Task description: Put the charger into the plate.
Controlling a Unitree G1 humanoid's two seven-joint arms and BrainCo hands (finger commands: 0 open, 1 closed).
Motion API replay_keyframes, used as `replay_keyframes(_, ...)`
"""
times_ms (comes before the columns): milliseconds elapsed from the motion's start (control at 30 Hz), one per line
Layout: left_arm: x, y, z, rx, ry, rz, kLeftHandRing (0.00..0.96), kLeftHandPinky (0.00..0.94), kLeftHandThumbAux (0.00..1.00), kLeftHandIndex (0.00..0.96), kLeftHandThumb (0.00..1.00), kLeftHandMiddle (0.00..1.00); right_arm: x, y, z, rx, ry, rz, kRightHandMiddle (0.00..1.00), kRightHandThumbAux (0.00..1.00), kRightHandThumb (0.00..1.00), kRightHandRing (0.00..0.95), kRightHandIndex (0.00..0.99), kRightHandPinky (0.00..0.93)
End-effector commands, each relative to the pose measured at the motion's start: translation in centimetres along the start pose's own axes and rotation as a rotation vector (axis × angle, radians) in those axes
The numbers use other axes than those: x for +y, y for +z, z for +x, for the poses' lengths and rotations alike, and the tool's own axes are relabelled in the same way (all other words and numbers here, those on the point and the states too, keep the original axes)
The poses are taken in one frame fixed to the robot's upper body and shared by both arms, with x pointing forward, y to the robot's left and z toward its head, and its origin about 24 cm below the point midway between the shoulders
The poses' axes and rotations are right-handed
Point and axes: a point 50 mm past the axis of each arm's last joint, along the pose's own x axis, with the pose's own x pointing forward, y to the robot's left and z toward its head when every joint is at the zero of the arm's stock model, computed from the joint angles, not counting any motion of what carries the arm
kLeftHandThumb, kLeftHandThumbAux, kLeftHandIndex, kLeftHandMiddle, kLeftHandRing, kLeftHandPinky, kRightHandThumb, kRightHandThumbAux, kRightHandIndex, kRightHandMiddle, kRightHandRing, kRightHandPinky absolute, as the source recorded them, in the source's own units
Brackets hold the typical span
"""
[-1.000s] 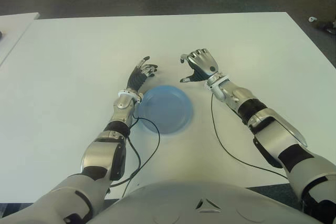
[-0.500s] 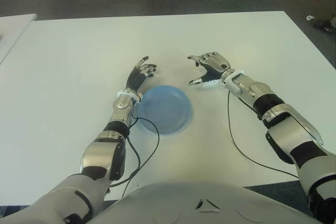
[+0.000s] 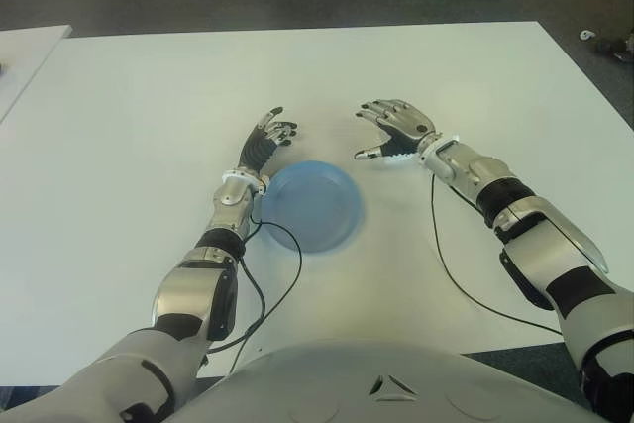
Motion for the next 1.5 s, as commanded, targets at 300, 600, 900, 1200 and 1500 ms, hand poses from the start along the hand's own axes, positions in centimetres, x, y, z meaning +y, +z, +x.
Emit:
replay_keyframes(300,0.0,-2.8,-1.5,0.125,-0.002,-0.033,0.326,0.311,0.524,0.120,0.000,0.329,1.6,-0.3,-0.7,0.035,0.059,0.014,0.000,0.094,0.263,0.000,0.000,0.000)
replay_keyframes(600,0.1,-2.8,-1.6,0.126,-0.004,-0.023,0.321,0.301,0.517,0.123,0.000,0.327,1.9,-0.3,-0.9,0.028,0.083,-0.009,0.000,0.092,0.284,0.000,0.000,0.000)
replay_keyframes(900,0.1,-2.9,-1.7,0.129,0.001,-0.021,0.319,0.308,0.523,0.113,0.000,0.323,2.7,-0.6,-1.3,0.021,0.119,-0.041,0.000,0.095,0.307,0.000,0.000,0.000)
replay_keyframes(1200,0.3,-2.9,-1.8,0.126,0.000,-0.016,0.323,0.312,0.530,0.117,0.000,0.325,3.2,-1.0,-1.7,0.024,0.128,-0.074,0.000,0.100,0.303,0.000,0.000,0.000)
replay_keyframes(1500,0.4,-2.9,-1.9,0.124,-0.004,-0.017,0.320,0.297,0.528,0.121,0.000,0.328,3.9,-1.6,-2.4,0.055,0.140,-0.080,0.000,0.105,0.305,0.000,0.000,0.000)
